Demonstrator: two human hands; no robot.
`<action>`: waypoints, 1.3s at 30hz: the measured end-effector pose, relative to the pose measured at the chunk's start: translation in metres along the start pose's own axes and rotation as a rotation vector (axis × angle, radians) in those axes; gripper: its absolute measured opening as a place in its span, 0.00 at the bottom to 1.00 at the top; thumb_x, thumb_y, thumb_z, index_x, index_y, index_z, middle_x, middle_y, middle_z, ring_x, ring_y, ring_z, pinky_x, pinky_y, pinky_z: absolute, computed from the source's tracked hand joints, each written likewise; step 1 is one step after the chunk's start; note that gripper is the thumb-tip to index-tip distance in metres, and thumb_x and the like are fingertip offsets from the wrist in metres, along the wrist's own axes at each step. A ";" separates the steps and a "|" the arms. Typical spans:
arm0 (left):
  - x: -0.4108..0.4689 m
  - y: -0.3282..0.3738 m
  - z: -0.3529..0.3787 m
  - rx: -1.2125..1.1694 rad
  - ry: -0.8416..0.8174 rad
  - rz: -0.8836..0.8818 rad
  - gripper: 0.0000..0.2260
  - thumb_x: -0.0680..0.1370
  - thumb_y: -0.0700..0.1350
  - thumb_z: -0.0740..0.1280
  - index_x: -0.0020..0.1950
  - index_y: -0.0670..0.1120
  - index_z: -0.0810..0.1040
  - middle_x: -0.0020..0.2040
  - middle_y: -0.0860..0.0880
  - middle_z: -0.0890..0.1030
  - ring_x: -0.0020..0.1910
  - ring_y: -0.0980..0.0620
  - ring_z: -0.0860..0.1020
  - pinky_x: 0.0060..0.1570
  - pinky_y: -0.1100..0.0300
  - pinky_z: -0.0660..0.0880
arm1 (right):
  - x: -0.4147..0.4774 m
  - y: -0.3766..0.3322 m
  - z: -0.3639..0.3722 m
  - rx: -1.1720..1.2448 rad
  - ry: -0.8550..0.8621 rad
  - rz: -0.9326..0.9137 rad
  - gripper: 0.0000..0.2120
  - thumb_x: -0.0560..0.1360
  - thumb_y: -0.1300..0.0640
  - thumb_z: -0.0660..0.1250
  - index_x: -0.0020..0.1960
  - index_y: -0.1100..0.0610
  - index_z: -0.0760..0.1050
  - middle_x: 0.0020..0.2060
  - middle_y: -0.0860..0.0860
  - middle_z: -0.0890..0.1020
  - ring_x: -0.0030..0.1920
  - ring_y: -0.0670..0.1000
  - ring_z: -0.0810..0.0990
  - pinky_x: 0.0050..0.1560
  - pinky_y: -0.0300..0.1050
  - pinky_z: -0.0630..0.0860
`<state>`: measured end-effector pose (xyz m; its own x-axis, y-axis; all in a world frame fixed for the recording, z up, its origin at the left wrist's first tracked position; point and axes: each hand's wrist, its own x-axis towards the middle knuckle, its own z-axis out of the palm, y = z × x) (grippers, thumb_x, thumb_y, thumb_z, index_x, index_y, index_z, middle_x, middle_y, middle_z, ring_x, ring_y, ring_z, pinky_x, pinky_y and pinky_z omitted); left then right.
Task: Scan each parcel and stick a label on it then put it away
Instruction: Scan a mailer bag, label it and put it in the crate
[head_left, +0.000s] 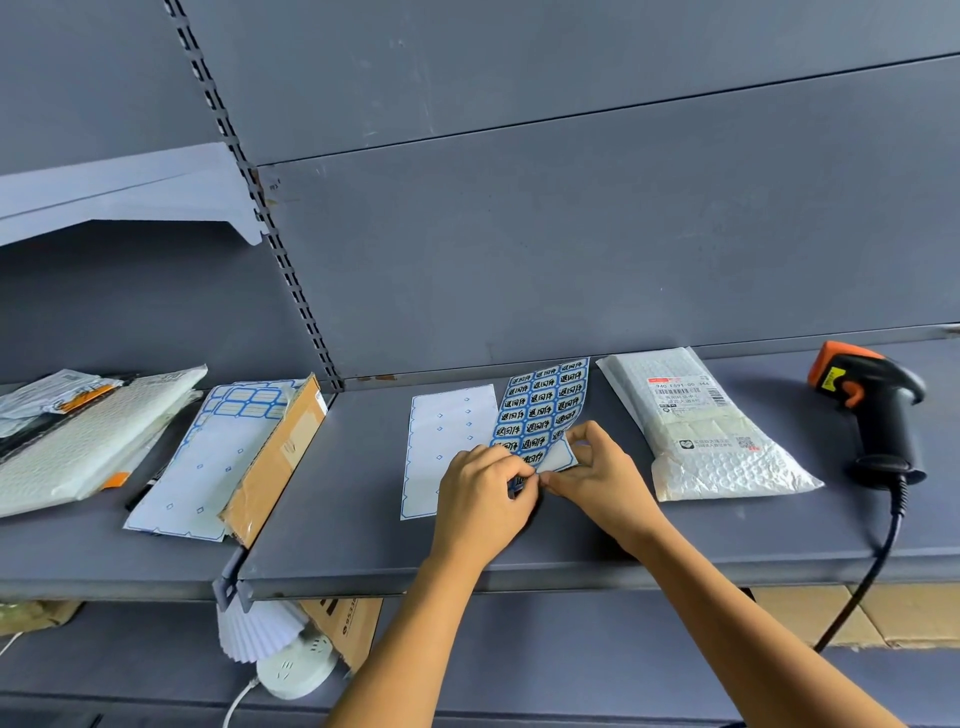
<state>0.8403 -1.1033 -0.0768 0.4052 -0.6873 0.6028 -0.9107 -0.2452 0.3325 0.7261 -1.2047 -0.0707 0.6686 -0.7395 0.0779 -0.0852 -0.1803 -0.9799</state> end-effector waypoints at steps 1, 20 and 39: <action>0.000 0.000 0.000 -0.002 -0.002 -0.006 0.05 0.68 0.48 0.69 0.34 0.49 0.80 0.34 0.55 0.79 0.33 0.52 0.75 0.37 0.64 0.67 | 0.000 0.000 0.000 -0.011 0.007 0.000 0.17 0.66 0.65 0.74 0.47 0.52 0.70 0.48 0.50 0.84 0.43 0.51 0.85 0.53 0.56 0.79; -0.001 0.002 -0.001 -0.011 0.045 0.017 0.09 0.70 0.50 0.62 0.33 0.49 0.77 0.33 0.55 0.77 0.32 0.52 0.74 0.33 0.61 0.71 | -0.003 -0.005 0.002 -0.046 -0.001 0.012 0.15 0.68 0.65 0.72 0.48 0.52 0.70 0.45 0.47 0.85 0.41 0.47 0.84 0.52 0.53 0.79; 0.000 -0.001 -0.001 -0.080 0.035 -0.104 0.04 0.70 0.45 0.68 0.35 0.49 0.77 0.36 0.55 0.79 0.31 0.56 0.73 0.28 0.69 0.64 | 0.000 -0.006 0.008 -0.100 0.065 0.034 0.06 0.76 0.64 0.62 0.48 0.58 0.77 0.40 0.53 0.83 0.33 0.46 0.84 0.38 0.37 0.80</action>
<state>0.8410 -1.1020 -0.0761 0.5011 -0.6362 0.5867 -0.8547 -0.2577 0.4506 0.7322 -1.1982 -0.0663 0.6150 -0.7862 0.0604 -0.1820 -0.2160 -0.9593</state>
